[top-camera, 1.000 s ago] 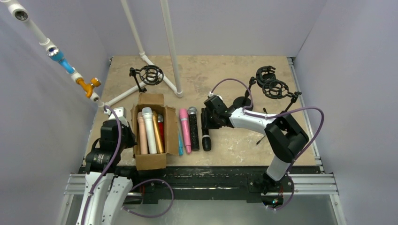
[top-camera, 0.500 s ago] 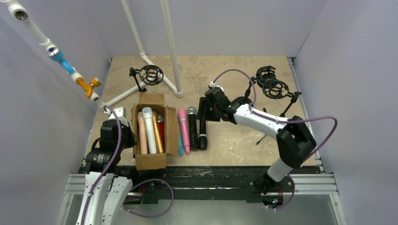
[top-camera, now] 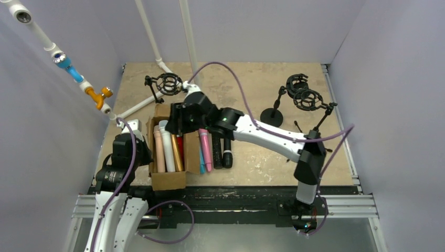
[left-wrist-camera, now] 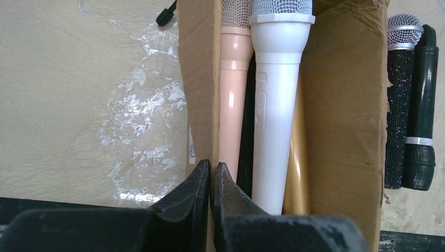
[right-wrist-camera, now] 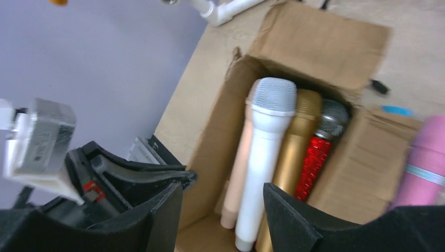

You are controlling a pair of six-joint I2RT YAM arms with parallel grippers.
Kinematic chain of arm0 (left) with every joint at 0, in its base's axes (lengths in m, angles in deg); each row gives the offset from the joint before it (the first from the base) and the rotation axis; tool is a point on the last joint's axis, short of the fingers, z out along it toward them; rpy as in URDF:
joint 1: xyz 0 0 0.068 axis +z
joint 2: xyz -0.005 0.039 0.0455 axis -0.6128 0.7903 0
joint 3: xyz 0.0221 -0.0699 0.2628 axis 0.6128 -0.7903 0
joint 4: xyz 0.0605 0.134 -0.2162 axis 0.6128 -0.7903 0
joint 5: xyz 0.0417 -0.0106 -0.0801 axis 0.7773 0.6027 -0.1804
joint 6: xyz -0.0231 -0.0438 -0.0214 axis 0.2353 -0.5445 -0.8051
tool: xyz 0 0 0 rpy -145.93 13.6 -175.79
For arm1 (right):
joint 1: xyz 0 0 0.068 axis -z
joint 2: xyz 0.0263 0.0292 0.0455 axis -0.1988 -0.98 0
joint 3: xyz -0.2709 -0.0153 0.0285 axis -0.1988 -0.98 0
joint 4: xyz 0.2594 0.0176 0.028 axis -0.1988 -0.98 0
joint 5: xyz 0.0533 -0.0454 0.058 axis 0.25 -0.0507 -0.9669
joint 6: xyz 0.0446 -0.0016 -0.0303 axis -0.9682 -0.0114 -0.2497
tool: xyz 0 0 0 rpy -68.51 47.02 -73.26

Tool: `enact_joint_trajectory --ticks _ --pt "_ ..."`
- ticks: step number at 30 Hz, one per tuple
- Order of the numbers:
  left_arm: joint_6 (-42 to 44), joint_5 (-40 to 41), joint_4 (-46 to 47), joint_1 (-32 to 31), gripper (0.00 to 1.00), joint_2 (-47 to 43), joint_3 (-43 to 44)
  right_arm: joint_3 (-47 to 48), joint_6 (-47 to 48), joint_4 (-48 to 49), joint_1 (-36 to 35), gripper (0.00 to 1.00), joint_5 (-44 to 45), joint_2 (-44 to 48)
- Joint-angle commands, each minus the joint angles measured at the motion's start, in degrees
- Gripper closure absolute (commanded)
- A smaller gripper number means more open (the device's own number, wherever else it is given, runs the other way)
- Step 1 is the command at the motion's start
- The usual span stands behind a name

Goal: Attach the microphones to the stand

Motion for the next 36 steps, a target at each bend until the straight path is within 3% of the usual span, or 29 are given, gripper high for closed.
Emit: enact_joint_trajectory --ticks 1,8,29,36 --pt "-0.2 -1.3 5.5 -0.2 1.00 -0.5 3.8 9.2 2.7 -6.3 -2.9 0.39 -0.1 -9.8" --pt "-0.3 -1.4 5.5 -0.2 1.00 -0.5 4.0 15.2 3.8 -8.3 -3.8 0.39 1.6 -18.6" --pt "-0.1 -2.5 5.9 -0.2 1.00 -0.5 3.9 20.4 2.7 -7.8 -4.1 0.39 2.3 -28.4" --pt "-0.1 -2.9 6.2 -0.2 1.00 -0.2 3.7 24.5 2.3 -8.2 -5.9 0.48 0.8 -31.9"
